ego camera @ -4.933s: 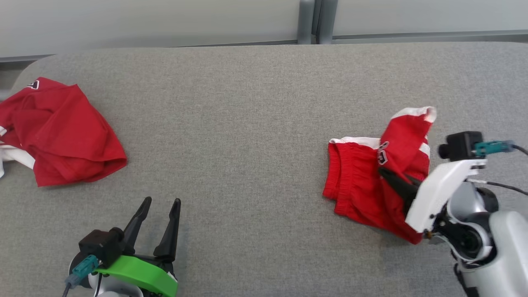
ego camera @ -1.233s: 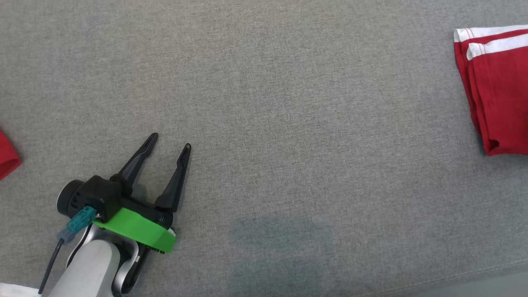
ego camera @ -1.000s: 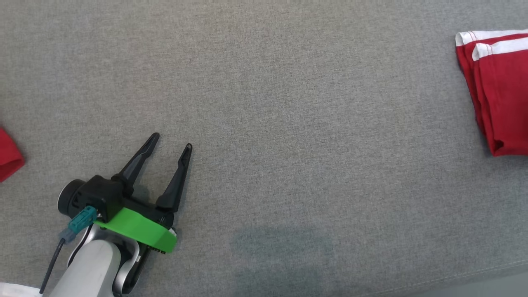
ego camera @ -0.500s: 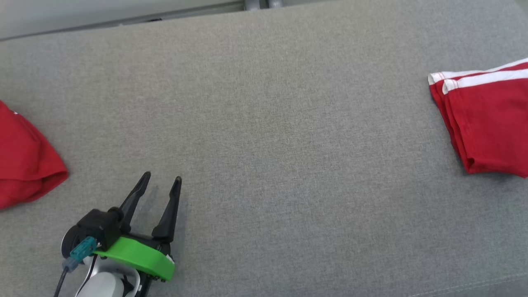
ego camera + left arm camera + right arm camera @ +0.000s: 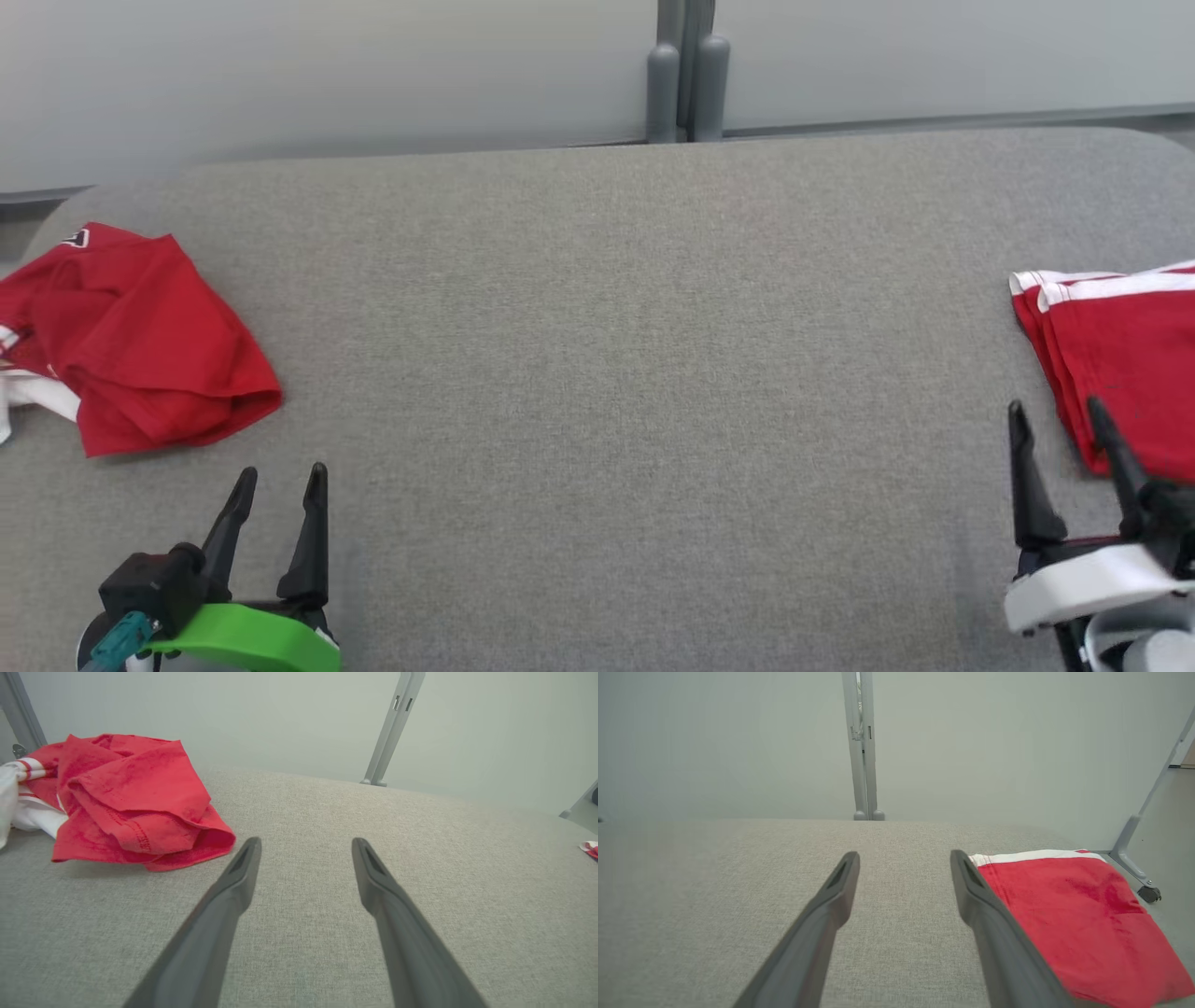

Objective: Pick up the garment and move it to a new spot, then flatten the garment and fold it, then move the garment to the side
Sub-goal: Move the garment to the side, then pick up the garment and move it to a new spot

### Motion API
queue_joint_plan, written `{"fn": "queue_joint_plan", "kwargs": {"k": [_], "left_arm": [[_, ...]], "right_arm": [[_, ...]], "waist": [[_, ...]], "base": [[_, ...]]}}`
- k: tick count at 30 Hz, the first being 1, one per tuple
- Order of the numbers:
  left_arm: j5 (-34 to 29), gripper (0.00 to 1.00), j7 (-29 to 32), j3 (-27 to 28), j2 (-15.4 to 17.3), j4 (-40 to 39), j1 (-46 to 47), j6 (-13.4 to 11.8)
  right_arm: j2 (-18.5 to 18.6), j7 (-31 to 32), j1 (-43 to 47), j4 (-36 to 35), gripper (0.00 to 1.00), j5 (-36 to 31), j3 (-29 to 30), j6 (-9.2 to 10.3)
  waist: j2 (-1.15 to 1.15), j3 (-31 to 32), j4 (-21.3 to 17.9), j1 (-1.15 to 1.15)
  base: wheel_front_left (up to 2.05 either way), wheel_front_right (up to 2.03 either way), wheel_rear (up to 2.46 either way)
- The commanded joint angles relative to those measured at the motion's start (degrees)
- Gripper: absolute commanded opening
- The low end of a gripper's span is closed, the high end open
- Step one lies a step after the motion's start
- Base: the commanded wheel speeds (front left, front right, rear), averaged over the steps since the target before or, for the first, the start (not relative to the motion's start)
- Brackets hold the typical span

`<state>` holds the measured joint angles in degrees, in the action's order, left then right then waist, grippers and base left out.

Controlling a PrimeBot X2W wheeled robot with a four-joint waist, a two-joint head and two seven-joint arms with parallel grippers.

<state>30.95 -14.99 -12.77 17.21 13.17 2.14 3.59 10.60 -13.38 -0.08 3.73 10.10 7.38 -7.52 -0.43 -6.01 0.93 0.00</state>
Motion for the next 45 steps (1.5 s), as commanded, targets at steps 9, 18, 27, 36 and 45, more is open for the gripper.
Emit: {"fn": "queue_joint_plan", "kwargs": {"k": [9,18,27,36,45], "left_arm": [[-4.0,1.00,-0.2,4.6,-3.4,2.0,-4.7,1.8],[-5.1,1.00,-0.2,5.5,-4.2,4.1,-4.4,3.7],[-5.2,1.00,-0.2,5.6,-4.7,4.6,-3.7,3.9],[-4.3,1.00,-0.2,4.6,-4.1,4.4,-4.2,4.0],[-4.1,1.00,-0.2,4.2,-3.9,4.1,-3.4,4.0]], "right_arm": [[-5.7,-1.8,6.8,2.5,1.00,-6.0,-2.7,0.06],[-7.5,-1.8,8.7,2.8,1.00,-8.2,1.4,0.06],[-7.6,-1.8,7.9,4.7,1.00,-7.3,1.8,0.06],[-7.7,-1.8,7.7,4.5,1.00,-7.1,1.8,0.06],[-7.6,-1.8,7.5,4.2,1.00,-7.9,1.2,0.06]], "waist": [[0.43,7.1,6.5,0.00],[0.43,8.0,5.9,0.00],[0.43,7.9,3.3,0.00],[0.43,7.7,2.7,0.00],[0.43,7.5,3.3,0.00]], "base": [[0.00,0.00,0.00],[0.00,0.00,0.00],[0.00,0.00,0.00],[0.00,0.00,0.00],[0.00,0.00,0.00]]}}
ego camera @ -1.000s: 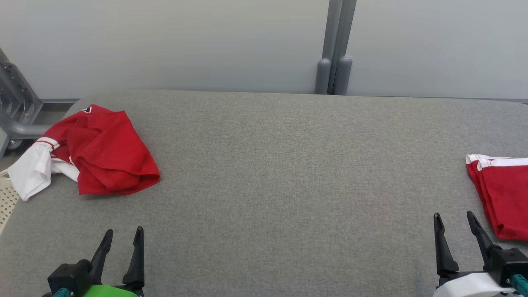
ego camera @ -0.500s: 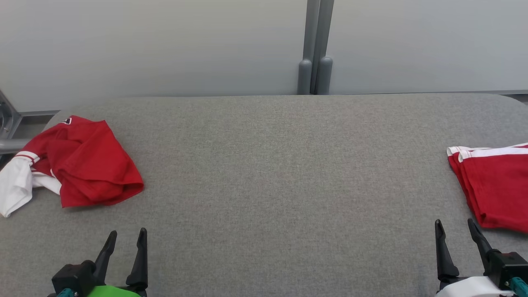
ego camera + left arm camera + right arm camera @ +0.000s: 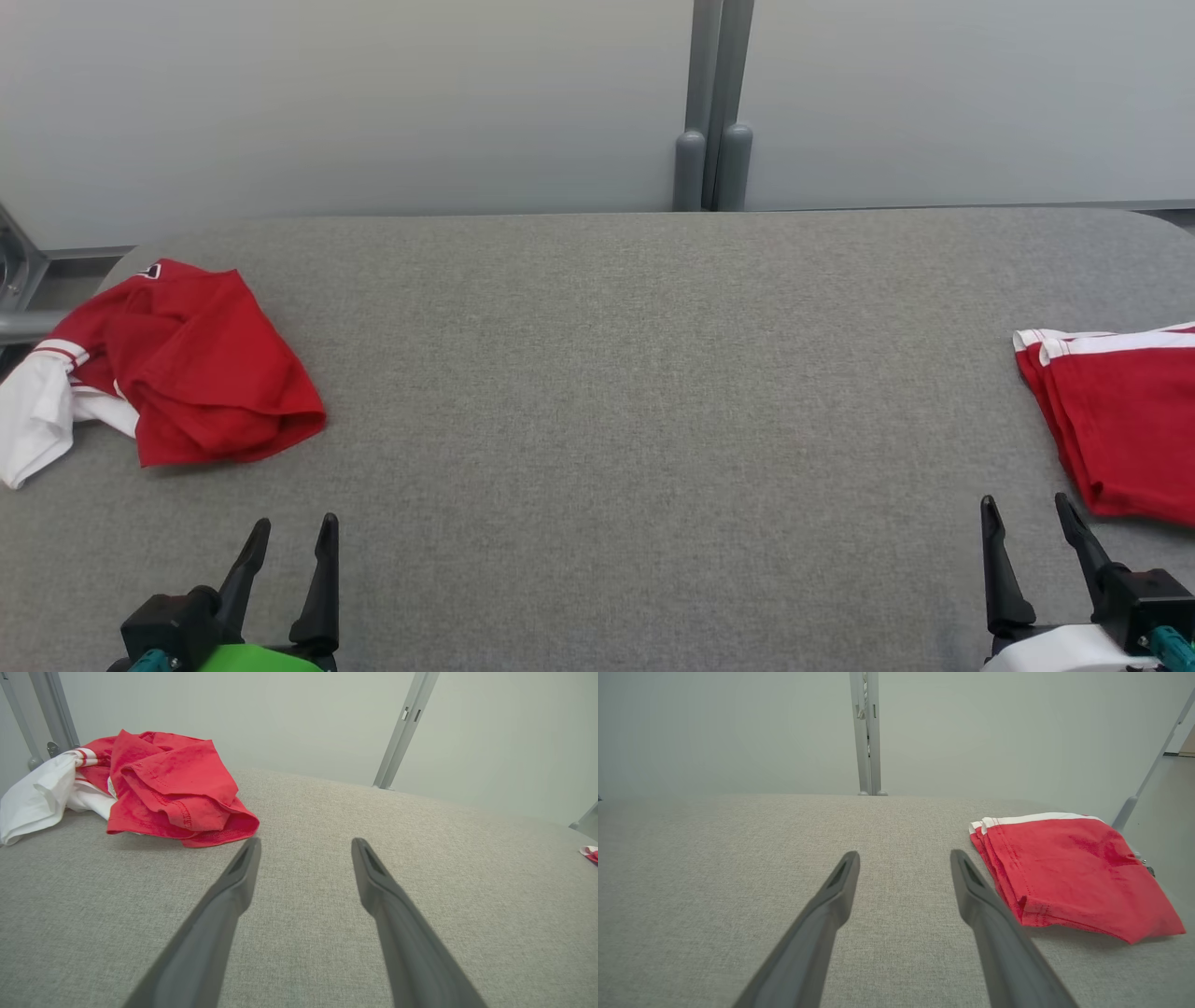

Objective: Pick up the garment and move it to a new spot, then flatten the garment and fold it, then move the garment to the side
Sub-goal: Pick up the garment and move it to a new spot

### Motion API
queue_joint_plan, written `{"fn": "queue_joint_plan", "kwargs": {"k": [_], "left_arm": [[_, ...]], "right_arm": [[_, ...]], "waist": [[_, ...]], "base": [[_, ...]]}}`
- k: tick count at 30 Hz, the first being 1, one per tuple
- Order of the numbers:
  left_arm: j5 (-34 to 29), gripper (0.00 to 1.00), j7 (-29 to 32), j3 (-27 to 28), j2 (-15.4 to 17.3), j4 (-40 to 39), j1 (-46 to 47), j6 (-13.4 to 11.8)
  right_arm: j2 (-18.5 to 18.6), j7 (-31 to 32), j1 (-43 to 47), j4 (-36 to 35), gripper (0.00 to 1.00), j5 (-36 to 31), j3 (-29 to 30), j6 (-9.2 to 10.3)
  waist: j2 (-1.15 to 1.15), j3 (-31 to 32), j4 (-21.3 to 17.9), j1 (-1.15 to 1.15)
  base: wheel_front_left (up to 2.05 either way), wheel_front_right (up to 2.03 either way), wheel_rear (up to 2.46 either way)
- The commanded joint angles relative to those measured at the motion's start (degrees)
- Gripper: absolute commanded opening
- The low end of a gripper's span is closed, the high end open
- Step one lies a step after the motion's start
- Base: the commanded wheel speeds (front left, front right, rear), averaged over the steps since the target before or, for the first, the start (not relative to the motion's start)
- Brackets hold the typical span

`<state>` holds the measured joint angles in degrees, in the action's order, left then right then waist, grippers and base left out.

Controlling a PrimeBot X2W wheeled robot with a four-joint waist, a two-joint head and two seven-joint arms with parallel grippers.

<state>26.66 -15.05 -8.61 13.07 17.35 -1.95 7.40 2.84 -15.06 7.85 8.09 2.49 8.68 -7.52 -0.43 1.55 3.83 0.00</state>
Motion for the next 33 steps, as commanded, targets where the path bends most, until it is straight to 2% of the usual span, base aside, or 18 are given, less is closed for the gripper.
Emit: {"fn": "queue_joint_plan", "kwargs": {"k": [1,8,9,16,20,27,33], "left_arm": [[0.2,1.00,-0.1,-0.1,0.3,-0.1,0.8,0.2],[-0.5,1.00,-0.1,0.1,0.4,0.2,0.9,0.2],[-0.5,1.00,-0.1,0.1,0.4,0.2,0.9,0.2],[-1.1,1.00,-0.1,0.9,1.5,0.2,-1.0,0.2],[-0.8,1.00,-0.1,2.0,2.4,-0.2,-1.8,0.2],[-1.3,1.00,-0.1,6.0,1.2,-2.0,-3.2,-0.2],[-1.6,1.00,0.8,5.7,0.3,-0.7,-1.0,-0.5]], "right_arm": [[0.1,-0.2,-0.7,-0.3,1.00,-0.5,-0.3,0.06],[0.1,-0.2,-1.6,-0.5,1.00,-1.0,-2.8,0.06],[0.1,-0.2,-1.6,-0.5,1.00,-1.0,-2.8,0.06],[0.1,-0.2,-2.4,0.8,1.00,-0.6,-5.5,0.06],[0.1,-0.2,-3.3,1.8,1.00,0.0,-8.5,0.06],[0.2,-0.2,-7.0,3.9,1.00,-0.3,-12.8,0.06],[0.2,-0.2,-7.5,3.8,1.00,-0.2,-12.9,0.06]], "waist": [[0.43,-0.1,0.9,0.00],[0.43,0.9,8.6,0.00],[0.43,0.9,8.6,0.00],[0.43,2.5,18.8,0.00],[0.43,2.7,22.9,0.00],[0.43,1.4,24.0,0.00],[0.43,1.1,24.2,0.00]], "base": [[0.00,0.00,0.00],[0.00,0.00,0.00],[0.00,0.00,0.00],[0.00,0.00,0.00],[0.00,0.00,0.00],[0.00,0.00,0.00],[0.00,0.00,0.00]]}}
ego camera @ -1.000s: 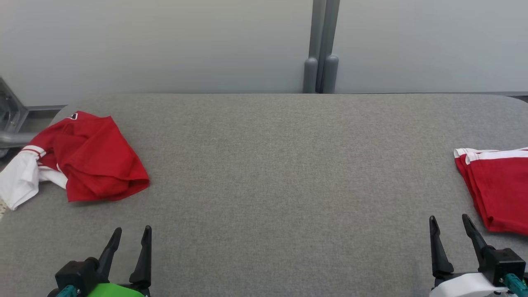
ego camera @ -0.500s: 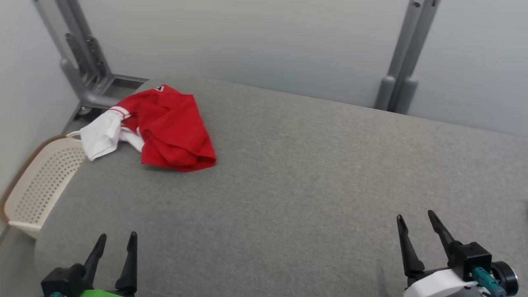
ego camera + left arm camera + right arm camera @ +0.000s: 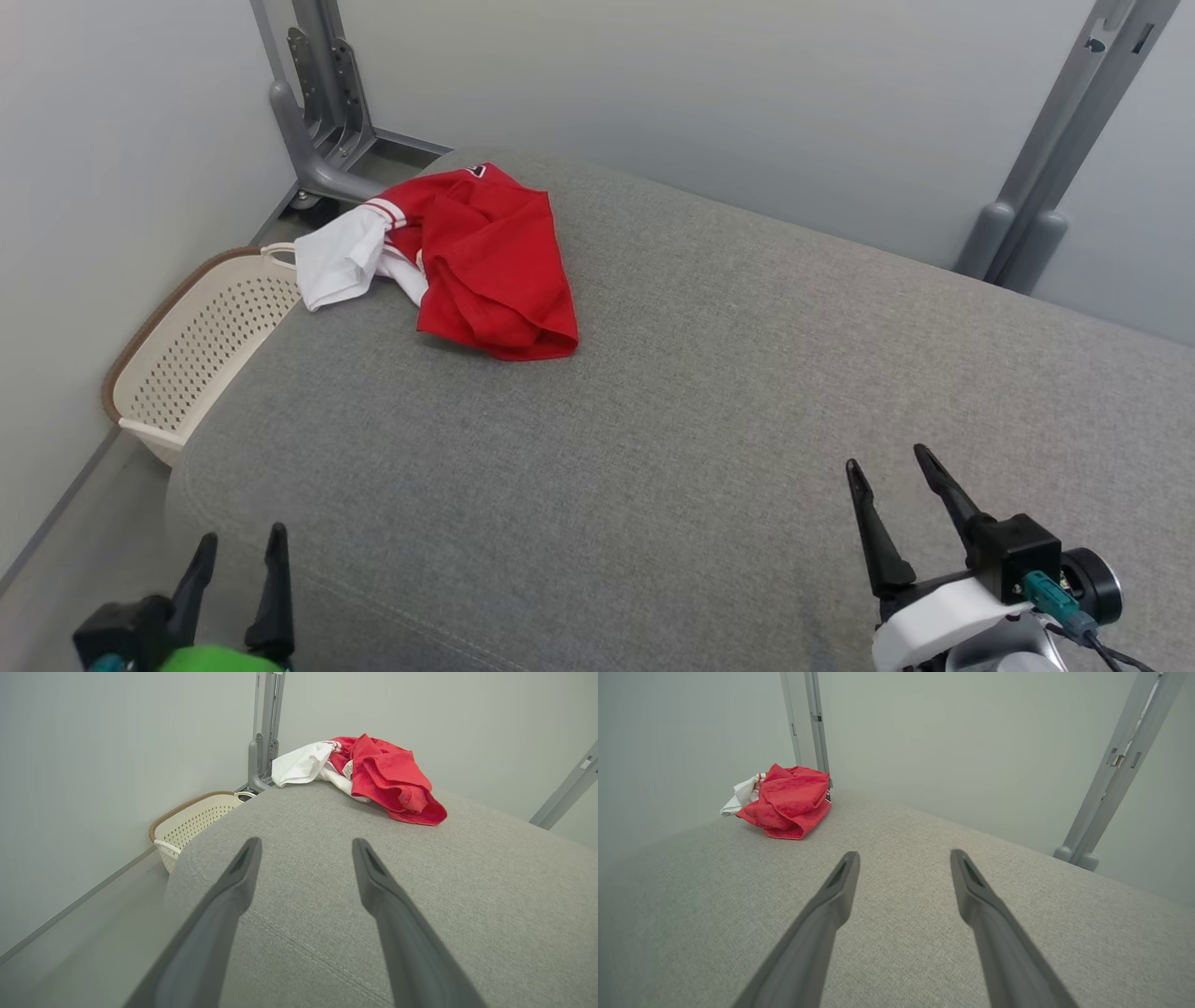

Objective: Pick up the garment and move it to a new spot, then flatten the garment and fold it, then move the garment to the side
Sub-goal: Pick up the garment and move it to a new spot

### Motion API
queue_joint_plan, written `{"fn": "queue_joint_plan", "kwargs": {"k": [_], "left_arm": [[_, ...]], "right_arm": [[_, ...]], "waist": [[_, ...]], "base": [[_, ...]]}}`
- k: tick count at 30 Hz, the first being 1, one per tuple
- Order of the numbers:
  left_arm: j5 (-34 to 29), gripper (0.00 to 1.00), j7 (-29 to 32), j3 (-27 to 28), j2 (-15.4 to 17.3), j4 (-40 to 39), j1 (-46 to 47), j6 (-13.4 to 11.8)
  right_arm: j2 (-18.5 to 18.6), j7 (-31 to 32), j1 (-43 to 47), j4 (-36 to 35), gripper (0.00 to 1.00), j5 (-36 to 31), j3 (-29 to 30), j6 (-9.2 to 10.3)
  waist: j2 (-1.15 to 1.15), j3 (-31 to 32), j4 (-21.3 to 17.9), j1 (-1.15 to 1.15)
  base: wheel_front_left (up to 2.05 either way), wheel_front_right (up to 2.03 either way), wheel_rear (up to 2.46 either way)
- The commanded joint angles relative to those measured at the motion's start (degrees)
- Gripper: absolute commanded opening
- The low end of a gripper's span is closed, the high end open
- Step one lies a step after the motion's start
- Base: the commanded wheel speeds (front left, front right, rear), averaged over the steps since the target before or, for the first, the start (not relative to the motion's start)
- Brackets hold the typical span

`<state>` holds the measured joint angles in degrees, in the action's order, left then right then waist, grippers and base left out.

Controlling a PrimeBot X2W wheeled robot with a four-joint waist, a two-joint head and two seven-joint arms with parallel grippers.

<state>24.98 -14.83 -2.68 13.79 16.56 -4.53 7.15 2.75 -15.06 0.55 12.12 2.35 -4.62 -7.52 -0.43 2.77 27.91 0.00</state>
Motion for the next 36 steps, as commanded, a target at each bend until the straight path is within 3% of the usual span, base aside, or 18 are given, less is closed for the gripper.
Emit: {"fn": "queue_joint_plan", "kwargs": {"k": [1,4,10,16,21,29,36], "left_arm": [[0.4,1.00,1.8,-0.6,-0.6,0.3,2.7,-0.5],[1.5,1.00,5.7,-1.3,-1.4,1.0,7.1,-0.8],[8.8,1.00,14.9,-0.6,-4.9,5.8,22.6,-0.6],[17.3,1.00,24.1,1.7,-6.9,18.1,41.1,-0.3],[20.5,1.00,26.4,3.1,-5.5,28.1,51.2,0.0],[24.3,1.00,29.4,3.1,-3.8,40.6,58.8,0.4],[25.6,1.00,30.2,2.5,-3.6,49.3,59.7,0.4]], "right_arm": [[0.3,-0.2,0.1,-0.6,1.00,-0.2,0.8,0.06],[0.3,-0.2,0.7,-1.6,1.00,-0.9,2.1,0.06],[0.4,-0.2,-5.4,-4.1,1.00,-4.5,2.3,0.06],[2.3,-0.2,-11.9,-5.5,1.00,-7.5,0.7,0.06],[3.9,-0.2,-14.9,-6.6,1.00,-9.2,0.3,0.06],[4.3,-0.2,-15.4,-9.4,1.00,-10.6,-0.4,0.07],[4.6,0.2,-13.9,-11.9,1.00,-11.0,0.6,0.07]], "waist": [[0.43,-0.3,0.2,0.00],[0.43,-1.7,0.6,0.00],[0.43,-13.0,-2.6,0.00],[0.43,-24.3,-6.6,0.00],[0.43,-30.3,-10.4,0.00],[0.43,-34.7,-15.1,0.00],[0.43,-34.7,-16.8,0.00]], "base": [[0.00,0.00,0.00],[0.00,0.00,0.00],[0.00,0.00,0.00],[0.00,0.00,0.00],[0.00,0.00,0.00],[0.00,0.00,0.00],[0.00,0.00,0.00]]}}
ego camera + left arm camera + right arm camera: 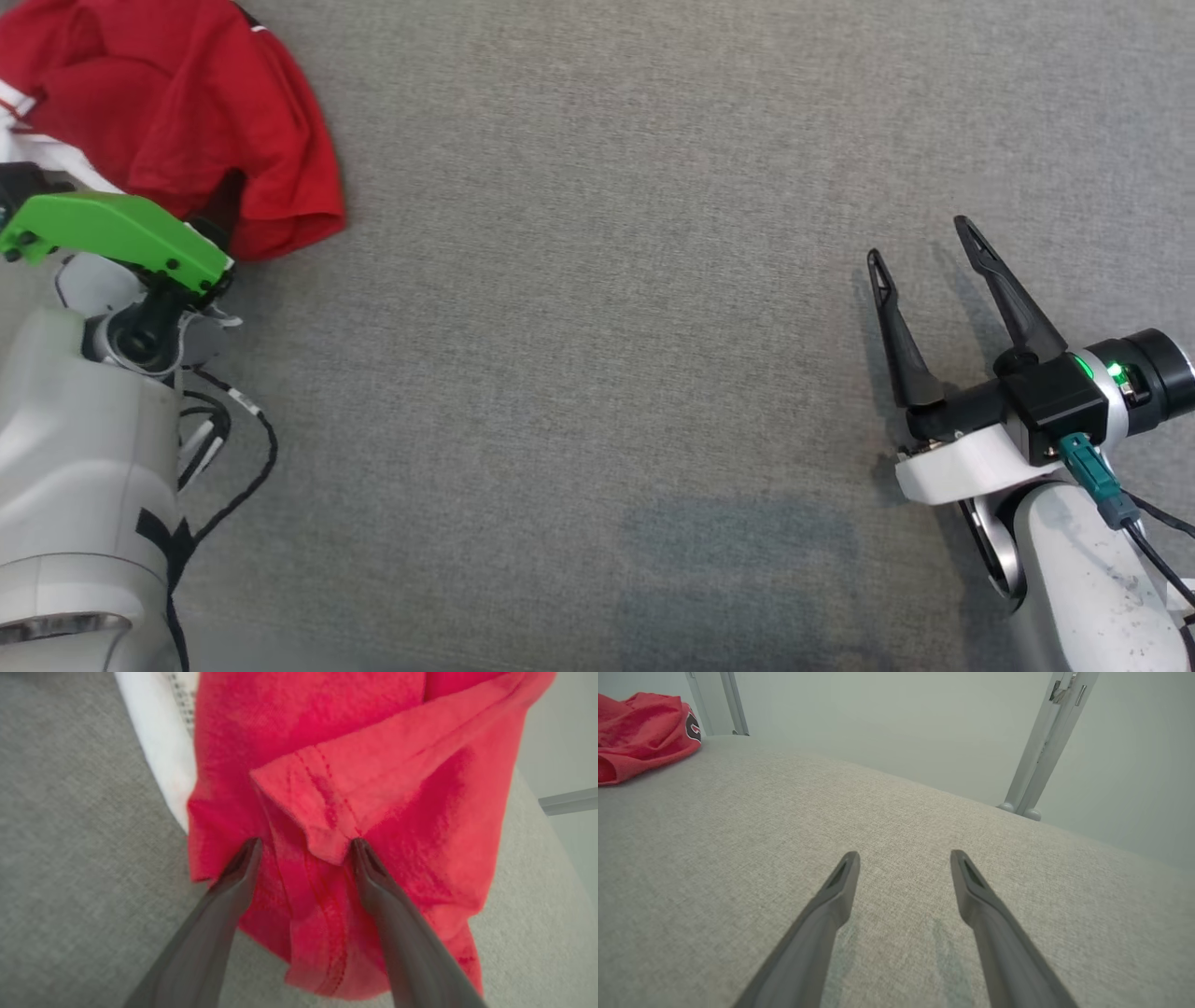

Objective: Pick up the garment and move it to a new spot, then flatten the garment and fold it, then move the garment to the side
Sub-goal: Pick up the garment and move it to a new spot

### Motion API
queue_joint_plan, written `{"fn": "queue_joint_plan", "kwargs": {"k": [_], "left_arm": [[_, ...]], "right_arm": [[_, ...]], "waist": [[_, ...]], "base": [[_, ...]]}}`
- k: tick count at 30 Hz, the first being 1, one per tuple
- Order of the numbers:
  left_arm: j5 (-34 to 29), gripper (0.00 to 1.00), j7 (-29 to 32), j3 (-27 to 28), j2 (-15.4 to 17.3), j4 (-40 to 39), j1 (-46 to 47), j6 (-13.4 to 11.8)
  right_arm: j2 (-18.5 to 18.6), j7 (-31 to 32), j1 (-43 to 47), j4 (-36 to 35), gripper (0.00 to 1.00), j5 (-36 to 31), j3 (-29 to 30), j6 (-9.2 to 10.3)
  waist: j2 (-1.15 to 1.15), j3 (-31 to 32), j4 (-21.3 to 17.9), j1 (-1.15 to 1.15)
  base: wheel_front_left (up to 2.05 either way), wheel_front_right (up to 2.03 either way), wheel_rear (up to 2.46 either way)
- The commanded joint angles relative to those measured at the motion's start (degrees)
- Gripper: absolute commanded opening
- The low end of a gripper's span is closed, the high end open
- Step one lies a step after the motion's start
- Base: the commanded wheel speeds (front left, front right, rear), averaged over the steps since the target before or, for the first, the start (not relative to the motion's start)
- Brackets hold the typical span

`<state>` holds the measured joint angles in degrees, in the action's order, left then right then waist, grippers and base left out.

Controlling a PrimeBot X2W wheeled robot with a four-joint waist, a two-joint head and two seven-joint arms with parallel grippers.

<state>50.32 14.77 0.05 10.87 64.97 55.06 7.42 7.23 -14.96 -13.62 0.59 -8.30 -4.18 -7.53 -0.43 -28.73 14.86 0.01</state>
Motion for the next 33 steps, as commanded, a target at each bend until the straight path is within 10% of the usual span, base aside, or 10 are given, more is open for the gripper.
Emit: {"fn": "queue_joint_plan", "kwargs": {"k": [1,2,3,4,16,33], "left_arm": [[0.3,1.00,0.5,-0.5,-0.9,1.8,-0.2,0.0],[0.0,0.90,0.4,-0.9,-0.9,2.7,-0.5,0.0],[-0.5,0.35,0.2,-1.6,-0.9,3.2,-0.7,0.0],[-1.0,0.00,0.1,-2.3,-1.1,3.4,-0.7,0.0],[-1.4,0.00,0.2,-18.0,1.5,-16.2,-2.6,0.1],[2.0,0.00,9.1,-40.8,1.2,-54.2,-18.6,-1.1]], "right_arm": [[0.2,0.2,0.4,-0.7,1.00,-0.2,0.4,0.08],[0.2,0.2,0.5,-1.0,1.00,-0.1,0.5,0.08],[0.3,0.4,0.7,-1.2,1.00,0.0,0.6,0.08],[0.3,0.5,0.9,-1.3,1.00,0.1,0.7,0.08],[-2.4,-0.3,2.6,4.4,1.00,3.3,-0.2,0.08],[-4.3,-0.3,5.0,3.0,1.00,9.8,3.2,0.08]], "waist": [[0.43,-3.0,-3.9,-0.01],[0.43,-2.8,-3.9,-0.01],[0.43,-2.6,-3.8,-0.01],[0.43,-2.3,-3.6,-0.01],[0.43,7.1,-2.6,-0.01],[0.43,12.9,-13.2,-0.01]], "base": [[0.00,0.00,0.00],[0.00,0.00,0.00],[0.00,0.00,0.00],[0.00,0.00,0.00],[0.00,0.00,0.00],[0.00,0.00,0.00]]}}
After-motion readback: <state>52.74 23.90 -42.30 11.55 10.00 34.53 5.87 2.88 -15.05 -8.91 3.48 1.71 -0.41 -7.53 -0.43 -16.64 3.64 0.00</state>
